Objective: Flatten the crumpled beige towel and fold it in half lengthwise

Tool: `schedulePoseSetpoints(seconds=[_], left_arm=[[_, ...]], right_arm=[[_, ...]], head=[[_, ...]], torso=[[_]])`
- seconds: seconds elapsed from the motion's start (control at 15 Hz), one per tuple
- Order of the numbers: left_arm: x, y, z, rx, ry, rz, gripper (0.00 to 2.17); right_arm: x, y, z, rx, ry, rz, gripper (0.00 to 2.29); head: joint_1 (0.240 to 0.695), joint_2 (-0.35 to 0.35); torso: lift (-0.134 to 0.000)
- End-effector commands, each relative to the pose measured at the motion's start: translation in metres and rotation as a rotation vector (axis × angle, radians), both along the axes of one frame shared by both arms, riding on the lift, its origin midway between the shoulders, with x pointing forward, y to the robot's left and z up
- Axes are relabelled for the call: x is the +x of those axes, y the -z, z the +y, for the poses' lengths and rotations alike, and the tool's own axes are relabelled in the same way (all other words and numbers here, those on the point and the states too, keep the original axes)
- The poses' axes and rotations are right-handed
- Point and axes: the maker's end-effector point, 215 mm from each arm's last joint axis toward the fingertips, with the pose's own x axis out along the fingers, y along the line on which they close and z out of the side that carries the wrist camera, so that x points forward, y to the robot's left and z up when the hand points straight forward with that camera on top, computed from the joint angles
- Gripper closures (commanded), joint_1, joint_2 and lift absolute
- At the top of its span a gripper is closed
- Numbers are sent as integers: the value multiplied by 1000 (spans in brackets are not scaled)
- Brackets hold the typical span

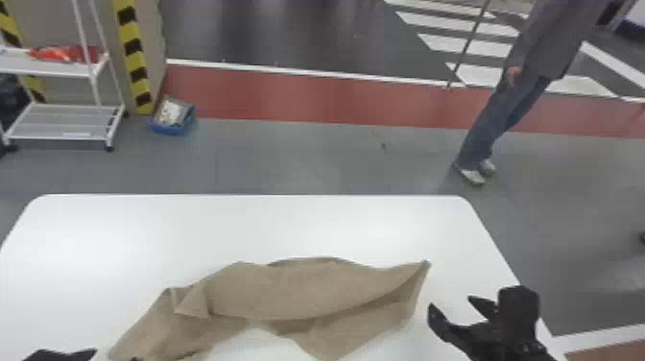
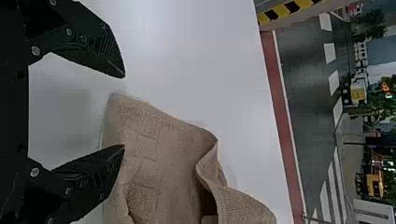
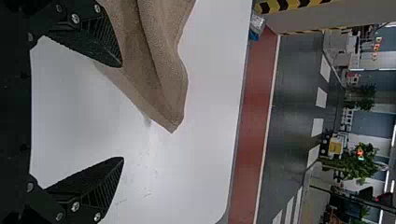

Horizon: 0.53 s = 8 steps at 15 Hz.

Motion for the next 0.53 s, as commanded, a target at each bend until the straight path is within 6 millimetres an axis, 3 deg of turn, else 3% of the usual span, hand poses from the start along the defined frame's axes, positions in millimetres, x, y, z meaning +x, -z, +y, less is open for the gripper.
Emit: schedulePoseSetpoints(seconds=[0.0,0.4,0.47], left_arm=[[3,0,-7,-22,4,0,414],[8,12,-5,-10,2,19,417],[8,16,-3,-6,-2,34,525]], right_arm=[[-2,2,-1,1,2,4,194],[-4,0,2,-3,-6,-2,194],[-4,-1,2,-4,-7,-4,194]], head=[[695,-243],[695,-255],[695,-254]], torso=[[0],[0],[0]])
